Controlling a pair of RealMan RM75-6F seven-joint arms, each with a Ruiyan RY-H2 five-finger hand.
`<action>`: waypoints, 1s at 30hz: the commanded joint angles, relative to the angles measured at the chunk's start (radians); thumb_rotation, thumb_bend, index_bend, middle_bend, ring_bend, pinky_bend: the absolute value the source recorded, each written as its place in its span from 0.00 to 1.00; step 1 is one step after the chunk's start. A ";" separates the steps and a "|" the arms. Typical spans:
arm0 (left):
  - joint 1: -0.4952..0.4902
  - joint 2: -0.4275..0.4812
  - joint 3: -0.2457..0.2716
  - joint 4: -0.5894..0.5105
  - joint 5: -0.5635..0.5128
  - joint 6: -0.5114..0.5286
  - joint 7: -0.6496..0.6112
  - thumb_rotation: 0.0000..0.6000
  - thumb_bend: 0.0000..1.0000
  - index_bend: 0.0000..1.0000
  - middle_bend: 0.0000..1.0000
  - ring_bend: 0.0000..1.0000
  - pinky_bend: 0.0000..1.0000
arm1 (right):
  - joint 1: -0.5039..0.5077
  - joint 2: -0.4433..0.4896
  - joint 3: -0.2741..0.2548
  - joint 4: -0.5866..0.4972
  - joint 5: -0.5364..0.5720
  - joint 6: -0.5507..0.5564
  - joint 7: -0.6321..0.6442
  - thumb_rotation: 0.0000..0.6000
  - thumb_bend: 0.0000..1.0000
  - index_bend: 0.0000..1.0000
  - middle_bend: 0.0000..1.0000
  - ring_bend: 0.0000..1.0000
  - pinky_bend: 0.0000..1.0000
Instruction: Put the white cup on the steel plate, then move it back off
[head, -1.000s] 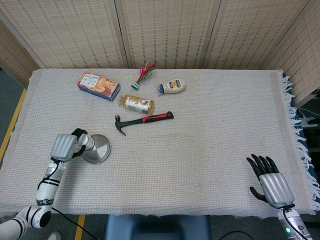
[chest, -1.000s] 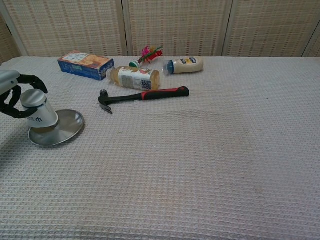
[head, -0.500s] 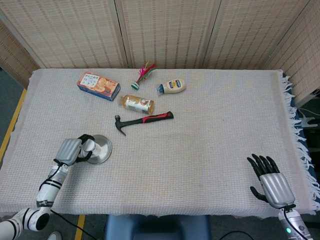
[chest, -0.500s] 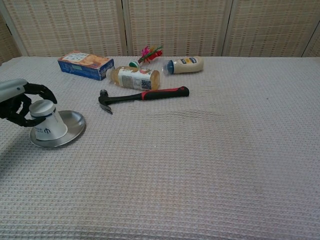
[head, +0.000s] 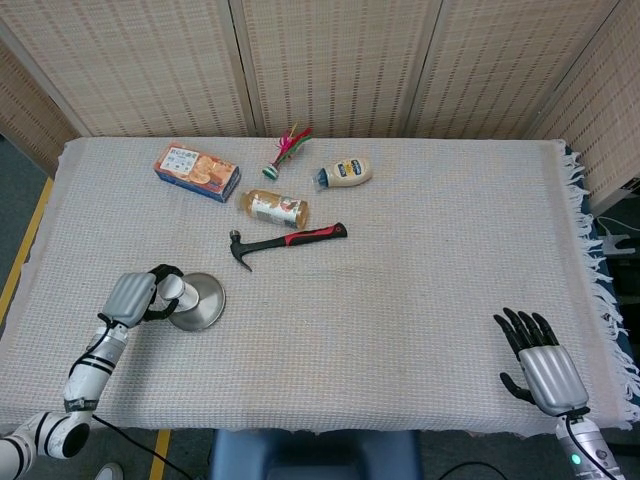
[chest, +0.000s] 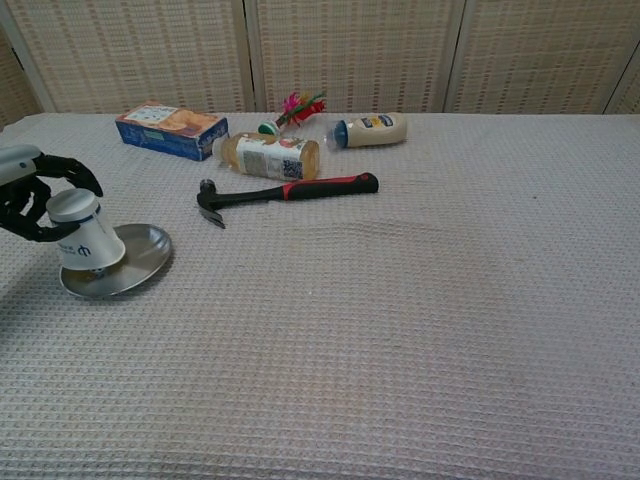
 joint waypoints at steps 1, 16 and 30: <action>0.009 -0.042 0.000 0.043 0.013 0.060 0.034 1.00 0.63 0.68 0.84 0.68 0.82 | 0.000 0.001 -0.001 0.000 -0.002 0.001 0.001 1.00 0.21 0.00 0.00 0.00 0.00; 0.061 0.070 -0.027 -0.059 -0.006 0.129 -0.051 1.00 0.62 0.68 0.83 0.68 0.82 | -0.004 0.005 -0.005 -0.005 -0.013 0.010 0.006 1.00 0.21 0.00 0.00 0.00 0.00; 0.082 0.050 0.016 0.120 -0.079 -0.028 -0.098 1.00 0.58 0.38 0.57 0.55 0.72 | -0.006 -0.003 -0.007 -0.010 -0.013 0.009 -0.011 1.00 0.21 0.00 0.00 0.00 0.00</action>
